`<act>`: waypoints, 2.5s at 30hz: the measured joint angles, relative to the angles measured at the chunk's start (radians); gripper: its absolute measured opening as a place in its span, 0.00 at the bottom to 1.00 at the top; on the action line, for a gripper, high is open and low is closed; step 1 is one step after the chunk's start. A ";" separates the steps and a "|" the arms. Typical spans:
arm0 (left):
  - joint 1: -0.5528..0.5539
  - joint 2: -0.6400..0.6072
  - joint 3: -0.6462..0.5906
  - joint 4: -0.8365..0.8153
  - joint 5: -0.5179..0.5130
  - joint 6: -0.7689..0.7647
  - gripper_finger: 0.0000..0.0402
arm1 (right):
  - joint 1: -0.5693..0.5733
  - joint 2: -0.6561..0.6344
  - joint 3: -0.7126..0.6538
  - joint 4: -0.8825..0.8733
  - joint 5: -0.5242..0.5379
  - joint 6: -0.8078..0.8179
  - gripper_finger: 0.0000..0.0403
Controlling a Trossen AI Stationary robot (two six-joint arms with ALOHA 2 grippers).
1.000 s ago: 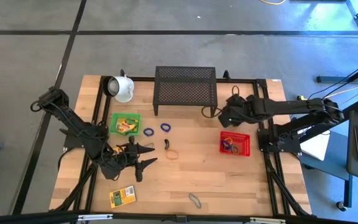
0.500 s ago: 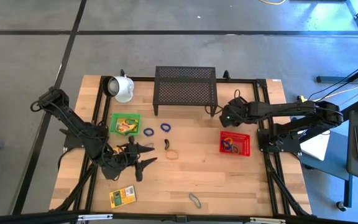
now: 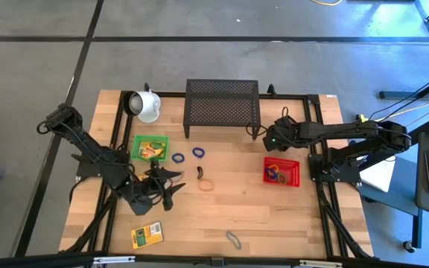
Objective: Pick & Place Office Desk Supplies
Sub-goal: Put the orange rubber band into the black bin, then put the blue rubber band into the black bin
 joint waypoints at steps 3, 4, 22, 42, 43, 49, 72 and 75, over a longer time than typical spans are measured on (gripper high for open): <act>0.014 0.000 0.000 -0.107 0.044 -0.091 0.48 | 0.000 0.000 0.000 0.000 0.001 -0.023 0.48; 0.018 0.000 0.000 -0.143 0.058 -0.120 0.48 | 0.000 0.000 0.000 0.000 0.004 -0.028 0.50; 0.124 0.000 0.000 -0.584 0.484 -0.385 0.48 | 0.000 0.000 0.145 -0.115 -0.249 -0.138 0.59; 0.135 0.212 0.000 -0.329 0.479 -0.010 0.48 | 0.000 0.000 0.173 -0.234 -0.250 -0.196 0.58; 0.142 0.229 0.000 -0.330 0.475 -0.012 0.48 | 0.000 0.000 0.173 -0.233 -0.250 -0.196 0.58; 0.202 0.297 0.005 -0.309 0.511 -0.014 0.48 | 0.000 0.000 0.173 -0.232 -0.246 -0.196 0.58; 0.336 0.303 0.003 -0.235 0.662 0.065 0.01 | 0.000 0.000 0.173 -0.148 -0.243 -0.149 0.57; 0.317 0.298 -0.001 -0.229 0.626 0.037 0.01 | 0.000 0.000 0.173 -0.148 -0.243 -0.118 0.57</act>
